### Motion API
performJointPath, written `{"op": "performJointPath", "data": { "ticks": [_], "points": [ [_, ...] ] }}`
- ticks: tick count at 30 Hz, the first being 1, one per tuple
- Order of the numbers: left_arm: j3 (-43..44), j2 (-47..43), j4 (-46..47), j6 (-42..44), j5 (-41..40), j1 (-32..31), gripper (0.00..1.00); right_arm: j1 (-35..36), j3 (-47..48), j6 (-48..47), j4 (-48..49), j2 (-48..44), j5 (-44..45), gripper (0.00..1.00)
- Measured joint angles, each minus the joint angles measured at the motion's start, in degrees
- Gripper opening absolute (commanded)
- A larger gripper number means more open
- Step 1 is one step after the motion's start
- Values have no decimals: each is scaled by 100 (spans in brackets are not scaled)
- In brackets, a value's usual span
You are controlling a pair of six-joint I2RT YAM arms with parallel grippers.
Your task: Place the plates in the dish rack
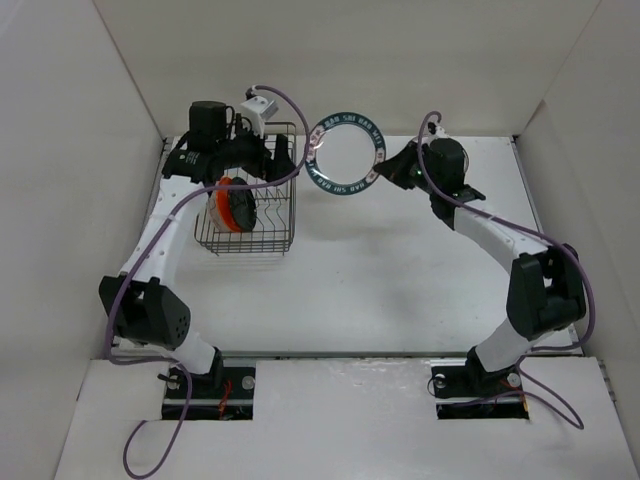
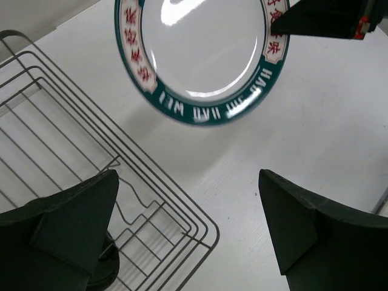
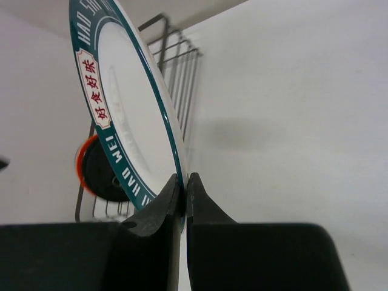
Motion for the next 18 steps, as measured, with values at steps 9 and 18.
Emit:
{"op": "performJointPath", "data": {
  "ticks": [9, 18],
  "points": [
    [48, 643, 247, -107, 514, -81, 95, 219, -350, -863, 730, -94, -1622, 0],
    [15, 662, 437, -125, 474, -94, 40, 529, -348, -1115, 1014, -94, -2306, 0]
  ]
}}
